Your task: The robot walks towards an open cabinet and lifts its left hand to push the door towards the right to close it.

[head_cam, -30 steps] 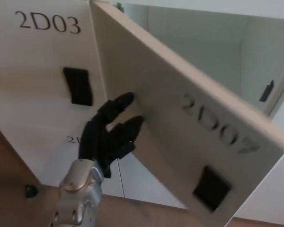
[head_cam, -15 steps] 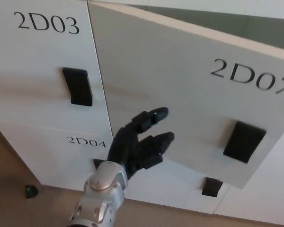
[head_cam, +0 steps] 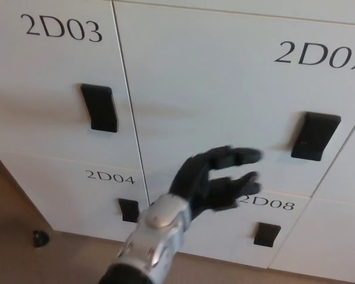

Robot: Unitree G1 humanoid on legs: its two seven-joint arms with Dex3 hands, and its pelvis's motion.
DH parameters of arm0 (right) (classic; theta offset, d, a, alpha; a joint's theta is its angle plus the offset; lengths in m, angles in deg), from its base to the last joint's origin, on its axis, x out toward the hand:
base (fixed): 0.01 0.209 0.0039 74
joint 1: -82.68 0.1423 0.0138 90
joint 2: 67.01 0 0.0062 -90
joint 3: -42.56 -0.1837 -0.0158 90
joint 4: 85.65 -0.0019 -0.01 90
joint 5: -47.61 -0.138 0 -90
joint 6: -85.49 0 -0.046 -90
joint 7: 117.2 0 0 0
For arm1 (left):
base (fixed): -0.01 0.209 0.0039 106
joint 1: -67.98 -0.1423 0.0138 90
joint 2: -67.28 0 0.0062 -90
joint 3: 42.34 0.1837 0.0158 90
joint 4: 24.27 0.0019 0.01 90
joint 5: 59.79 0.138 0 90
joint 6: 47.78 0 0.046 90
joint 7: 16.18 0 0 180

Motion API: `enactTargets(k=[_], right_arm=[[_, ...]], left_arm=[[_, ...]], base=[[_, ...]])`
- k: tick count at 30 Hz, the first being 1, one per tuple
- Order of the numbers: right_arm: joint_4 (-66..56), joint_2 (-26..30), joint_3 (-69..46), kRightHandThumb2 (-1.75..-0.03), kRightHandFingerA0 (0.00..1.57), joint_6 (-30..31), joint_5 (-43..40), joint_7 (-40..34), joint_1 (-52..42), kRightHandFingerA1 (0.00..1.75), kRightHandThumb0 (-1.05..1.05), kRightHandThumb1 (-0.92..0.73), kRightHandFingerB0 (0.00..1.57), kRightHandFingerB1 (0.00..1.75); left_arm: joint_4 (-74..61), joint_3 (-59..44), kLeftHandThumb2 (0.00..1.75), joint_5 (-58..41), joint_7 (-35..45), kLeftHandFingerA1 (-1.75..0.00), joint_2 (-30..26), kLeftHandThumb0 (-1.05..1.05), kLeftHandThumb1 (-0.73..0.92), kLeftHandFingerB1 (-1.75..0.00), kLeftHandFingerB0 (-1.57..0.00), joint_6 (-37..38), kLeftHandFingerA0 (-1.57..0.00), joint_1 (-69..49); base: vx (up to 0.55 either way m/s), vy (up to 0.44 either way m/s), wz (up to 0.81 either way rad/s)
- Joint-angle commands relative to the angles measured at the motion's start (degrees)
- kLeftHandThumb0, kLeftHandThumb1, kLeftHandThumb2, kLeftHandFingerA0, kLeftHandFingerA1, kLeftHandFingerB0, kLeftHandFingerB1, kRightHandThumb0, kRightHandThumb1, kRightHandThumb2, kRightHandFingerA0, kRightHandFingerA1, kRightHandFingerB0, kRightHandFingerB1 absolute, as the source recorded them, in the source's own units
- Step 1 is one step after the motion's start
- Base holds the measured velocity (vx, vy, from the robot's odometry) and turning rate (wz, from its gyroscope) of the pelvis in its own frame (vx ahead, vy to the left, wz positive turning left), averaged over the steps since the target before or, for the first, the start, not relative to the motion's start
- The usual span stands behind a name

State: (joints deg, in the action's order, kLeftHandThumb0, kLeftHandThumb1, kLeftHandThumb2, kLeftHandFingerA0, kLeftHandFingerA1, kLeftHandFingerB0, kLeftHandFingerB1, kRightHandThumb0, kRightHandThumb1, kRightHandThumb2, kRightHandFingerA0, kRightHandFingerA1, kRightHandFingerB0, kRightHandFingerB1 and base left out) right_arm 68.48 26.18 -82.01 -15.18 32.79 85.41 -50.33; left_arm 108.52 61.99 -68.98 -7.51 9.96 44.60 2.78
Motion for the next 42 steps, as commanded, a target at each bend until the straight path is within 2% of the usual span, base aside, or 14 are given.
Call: enactTargets(k=[1,2,6,7,8,9,11,12,15,18,23,29,37,42], right_arm=[[6.0,-1.4,-13.9,-0.61,0.47,-8.1,-15.1,10.6,-1.9,0.4,-0.42,-0.7,0.45,0.42],[5.6,-1.3,-13.8,-0.61,0.47,-8.3,-14.9,10.6,-1.1,0.4,-0.42,-0.7,0.45,0.42],[4.4,-0.8,-12.6,-0.61,0.47,-8.9,-13.8,10.3,1.4,0.4,-0.42,-0.7,0.45,0.42],[3.9,-0.4,-11.6,-0.61,0.47,-9.0,-12.9,10.1,2.7,0.4,-0.42,-0.7,0.45,0.42],[3.5,-0.1,-11.0,-0.61,0.47,-9.1,-12.2,10.0,3.5,0.4,-0.42,-0.7,0.45,0.42],[-6.2,3.4,-4.1,-0.72,0.64,-13.1,-1.3,3.5,1.4,0.87,-0.7,-0.92,0.68,0.96],[-18.3,7.7,4.3,-0.72,0.64,-18.1,12.2,-4.5,-1.6,0.87,-0.7,-0.92,0.68,0.96],[-27.3,4.9,1.8,-0.61,0.53,-12.4,3.0,0.1,0.0,0.45,-0.35,-0.7,0.44,0.4],[-44.2,-0.6,0.1,-0.61,0.5,0.4,-13.1,6.9,6.3,0.46,-0.33,-0.71,0.42,0.4],[-51.7,-0.5,5.4,-0.6,0.52,5.7,-9.6,3.4,10.1,0.44,-0.39,-0.67,0.45,0.39],[-61.3,-1.6,11.8,-0.61,0.5,12.6,-6.3,-0.8,15.7,0.46,-0.37,-0.73,0.43,0.41],[-60.8,-5.3,13.0,-0.62,0.44,16.2,-8.9,-2.7,20.4,0.45,-0.32,-0.75,0.38,0.39],[-57.4,-9.7,10.1,-0.62,0.34,22.3,-14.9,-5.9,24.1,0.37,-0.47,-0.74,0.29,0.34],[-51.2,-10.6,4.9,-0.62,0.42,25.9,-20.4,-7.6,30.2,0.4,-0.47,-0.75,0.34,0.35]], left_arm=[[24.8,6.1,0.17,15.0,1.5,-0.67,15.8,0.64,-0.73,-0.68,-1.57,-6.3,-1.57,72.9],[26.4,3.4,0.22,12.9,-1.4,-0.68,12.4,0.47,-0.73,-0.69,-1.5,-8.1,-1.5,74.5],[27.3,-0.2,0.17,9.6,-2.7,-0.61,2.5,0.56,-0.73,-0.61,-1.54,-8.3,-1.54,71.5],[26.0,-0.9,0.48,8.8,-1.0,-1.05,-2.4,-0.19,-0.52,-1.04,-1.32,-6.6,-1.32,67.5],[25.2,-1.5,0.48,8.2,0.2,-1.05,-5.6,-0.19,-0.52,-1.04,-1.32,-5.4,-1.32,64.8],[20.6,-2.3,0.6,7.2,3.5,-0.39,-11.2,-0.5,0.69,-0.34,-0.36,-3.3,-0.47,57.4],[15.7,-3.0,0.6,6.2,7.2,-0.39,-17.2,-0.5,0.69,-0.34,-0.36,-1.1,-0.47,49.5],[9.6,-3.6,0.6,5.5,8.7,-0.4,-20.2,-0.51,0.66,-0.35,-0.37,-1.0,-0.5,42.4],[-12.8,-6.8,0.6,1.7,12.4,-0.4,-29.1,-0.49,0.66,-0.35,-0.37,-3.1,-0.49,16.3],[-26.0,-10.0,0.6,-1.2,12.3,-0.42,-32.5,-0.46,0.67,-0.37,-0.39,-3.0,-0.51,-5.0],[-31.4,-13.4,0.6,-5.7,12.1,-0.44,-30.8,-0.42,0.68,-0.38,-0.39,0.7,-0.5,-26.0],[-30.2,-14.0,0.6,-7.9,12.9,-0.37,-28.7,-0.55,0.66,-0.33,-0.32,2.7,-0.4,-34.4],[-28.0,-16.7,0.59,-9.3,17.1,-0.39,-30.4,-0.44,0.63,-0.33,-0.29,2.8,-0.35,-41.9],[-30.1,-21.9,0.6,-10.7,14.4,-0.38,-31.4,-0.33,0.63,-0.32,-0.28,-2.3,-0.36,-44.7]], base=[[0.0,0.0,0.0],[0.0,0.0,0.0],[0.0,0.0,0.0],[0.0,0.0,0.0],[0.0,0.0,0.0],[0.0,0.0,0.0],[0.0,0.0,0.0],[0.0,0.0,0.0],[0.0,0.0,0.0],[0.0,0.0,0.0],[0.0,0.0,0.0],[-0.02,0.003,0.02],[0.0,0.0,0.0],[0.0,0.0,0.0]])
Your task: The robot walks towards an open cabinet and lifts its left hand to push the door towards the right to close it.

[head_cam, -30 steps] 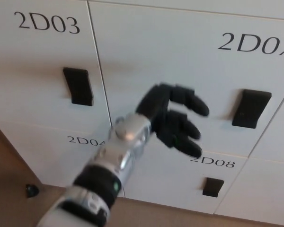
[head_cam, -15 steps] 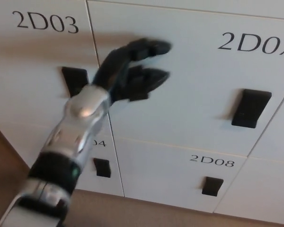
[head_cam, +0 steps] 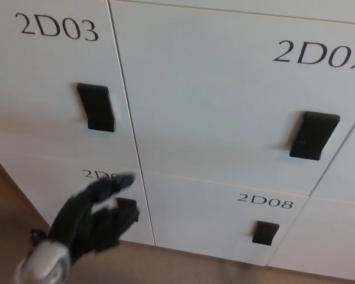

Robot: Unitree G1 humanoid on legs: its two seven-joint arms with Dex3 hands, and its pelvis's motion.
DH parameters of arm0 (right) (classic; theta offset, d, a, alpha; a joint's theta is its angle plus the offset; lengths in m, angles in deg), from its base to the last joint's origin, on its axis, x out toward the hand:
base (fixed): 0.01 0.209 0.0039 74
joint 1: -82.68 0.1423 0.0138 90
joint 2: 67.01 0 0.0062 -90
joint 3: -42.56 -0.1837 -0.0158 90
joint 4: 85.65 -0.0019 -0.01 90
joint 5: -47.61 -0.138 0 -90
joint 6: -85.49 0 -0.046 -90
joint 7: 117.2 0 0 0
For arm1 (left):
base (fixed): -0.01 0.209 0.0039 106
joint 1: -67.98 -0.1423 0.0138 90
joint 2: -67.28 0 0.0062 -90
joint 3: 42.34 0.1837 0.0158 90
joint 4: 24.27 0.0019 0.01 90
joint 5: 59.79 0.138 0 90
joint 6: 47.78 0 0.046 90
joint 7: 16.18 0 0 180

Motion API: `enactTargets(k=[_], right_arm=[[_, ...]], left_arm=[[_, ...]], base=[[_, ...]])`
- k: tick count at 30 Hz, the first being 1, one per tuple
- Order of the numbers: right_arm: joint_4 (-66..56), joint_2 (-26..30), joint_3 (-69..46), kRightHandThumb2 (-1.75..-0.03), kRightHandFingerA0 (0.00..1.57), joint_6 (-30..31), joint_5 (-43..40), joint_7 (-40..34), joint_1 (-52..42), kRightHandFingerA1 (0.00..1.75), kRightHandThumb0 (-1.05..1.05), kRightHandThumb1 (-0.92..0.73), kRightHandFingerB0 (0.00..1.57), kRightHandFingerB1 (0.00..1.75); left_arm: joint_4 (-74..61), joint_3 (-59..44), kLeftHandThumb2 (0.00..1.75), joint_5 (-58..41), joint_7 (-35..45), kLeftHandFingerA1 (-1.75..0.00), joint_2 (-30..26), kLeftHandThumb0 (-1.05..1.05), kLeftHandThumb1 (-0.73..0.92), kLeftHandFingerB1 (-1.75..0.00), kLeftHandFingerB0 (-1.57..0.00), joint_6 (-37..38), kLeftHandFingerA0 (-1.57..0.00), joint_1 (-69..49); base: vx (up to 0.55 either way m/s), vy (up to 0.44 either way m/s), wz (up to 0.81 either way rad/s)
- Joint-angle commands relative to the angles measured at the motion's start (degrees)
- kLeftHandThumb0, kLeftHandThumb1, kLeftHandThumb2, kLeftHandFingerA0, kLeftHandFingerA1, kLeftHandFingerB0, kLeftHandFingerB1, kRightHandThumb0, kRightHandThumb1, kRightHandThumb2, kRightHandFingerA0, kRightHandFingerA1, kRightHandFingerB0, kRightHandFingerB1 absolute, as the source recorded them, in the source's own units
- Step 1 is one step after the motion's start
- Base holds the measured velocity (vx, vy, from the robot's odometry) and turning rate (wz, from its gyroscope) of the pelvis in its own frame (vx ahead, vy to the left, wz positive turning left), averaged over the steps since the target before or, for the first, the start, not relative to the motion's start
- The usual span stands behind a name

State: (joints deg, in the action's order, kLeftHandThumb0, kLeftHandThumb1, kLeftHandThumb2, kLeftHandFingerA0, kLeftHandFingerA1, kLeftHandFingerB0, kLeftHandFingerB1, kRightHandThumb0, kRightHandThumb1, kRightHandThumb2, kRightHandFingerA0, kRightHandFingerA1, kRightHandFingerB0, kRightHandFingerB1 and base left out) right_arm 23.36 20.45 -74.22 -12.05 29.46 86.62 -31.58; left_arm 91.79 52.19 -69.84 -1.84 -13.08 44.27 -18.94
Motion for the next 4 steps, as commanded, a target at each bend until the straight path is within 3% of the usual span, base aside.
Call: enactTargets(k=[1,4], right_arm=[[-6.1,-5.0,-2.9,-0.62,0.42,23.2,-16.9,-8.9,11.6,0.4,-0.47,-0.75,0.34,0.35],[-6.4,-5.2,-3.0,-0.63,0.42,24.0,-16.6,-9.2,11.8,0.39,-0.49,-0.79,0.34,0.35]], left_arm=[[-13.5,-12.6,0.6,-9.8,8.4,-0.38,-8.3,-0.33,0.63,-0.32,-0.28,-2.3,-0.36,-23.1],[-12.9,-13.3,0.6,-9.5,7.8,-0.37,-8.2,-0.36,0.65,-0.32,-0.27,-2.2,-0.33,-22.8]], base=[[0.0,0.0,0.0],[0.0,0.0,0.0]])
